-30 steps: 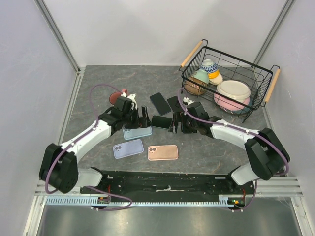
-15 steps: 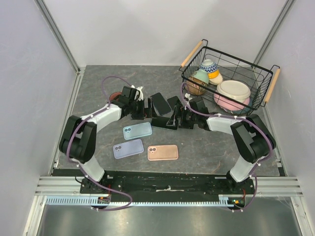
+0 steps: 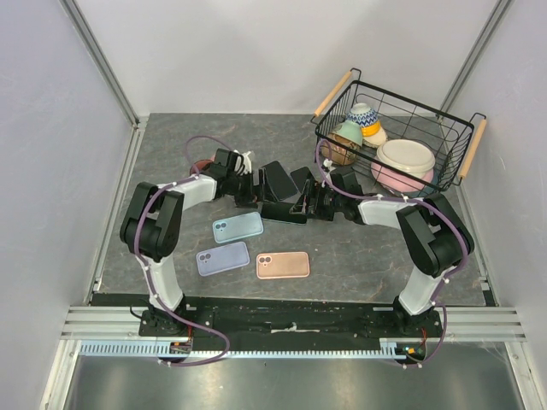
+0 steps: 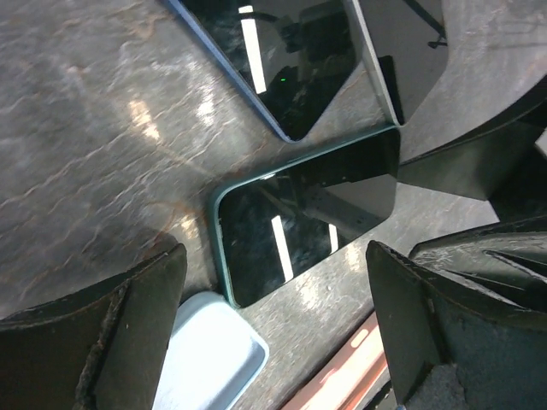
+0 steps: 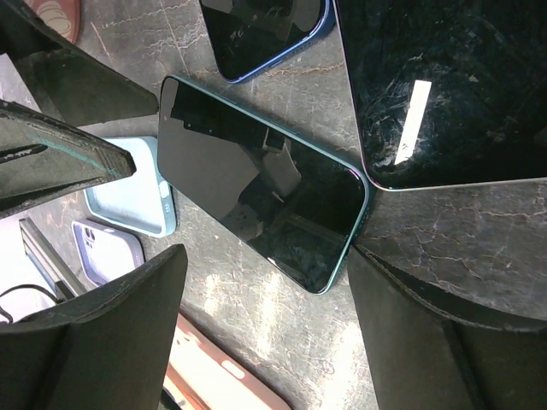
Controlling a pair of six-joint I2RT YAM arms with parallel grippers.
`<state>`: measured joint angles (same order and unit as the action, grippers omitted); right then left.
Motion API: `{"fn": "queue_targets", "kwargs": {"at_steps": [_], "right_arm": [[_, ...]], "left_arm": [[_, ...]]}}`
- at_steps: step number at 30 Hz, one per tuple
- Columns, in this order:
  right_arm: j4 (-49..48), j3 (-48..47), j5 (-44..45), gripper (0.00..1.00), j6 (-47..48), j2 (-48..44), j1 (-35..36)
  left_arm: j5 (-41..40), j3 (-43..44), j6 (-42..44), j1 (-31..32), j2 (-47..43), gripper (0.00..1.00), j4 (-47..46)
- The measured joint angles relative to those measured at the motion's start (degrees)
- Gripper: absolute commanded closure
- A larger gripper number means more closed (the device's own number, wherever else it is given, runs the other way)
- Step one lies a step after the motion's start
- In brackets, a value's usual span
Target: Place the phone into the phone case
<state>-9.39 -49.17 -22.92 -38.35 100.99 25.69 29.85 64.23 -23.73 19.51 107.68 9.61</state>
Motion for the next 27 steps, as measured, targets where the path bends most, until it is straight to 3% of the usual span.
{"fn": "queue_targets", "kwargs": {"at_steps": [8,18,24,27], "right_arm": [[-2.49,1.27,-0.66,0.18,-0.76,0.02,-0.2],[-9.84,5.73,-2.95,0.19,-3.26,-0.66,-1.55],[-10.23,8.04,-2.95,0.19,-3.56,-2.6,-1.55],[-9.18,9.11,-2.71,0.19,-3.43,-4.02,-1.55]], "left_arm": [[6.71,1.09,-1.46,-0.31,3.32,0.12,-4.94],[14.75,-3.58,-8.41,-1.64,5.55,0.19,-19.34],[18.27,-5.01,-10.29,0.68,6.19,0.34,-20.96],[18.71,-5.6,-10.73,2.27,6.19,0.48,-21.09]]}}
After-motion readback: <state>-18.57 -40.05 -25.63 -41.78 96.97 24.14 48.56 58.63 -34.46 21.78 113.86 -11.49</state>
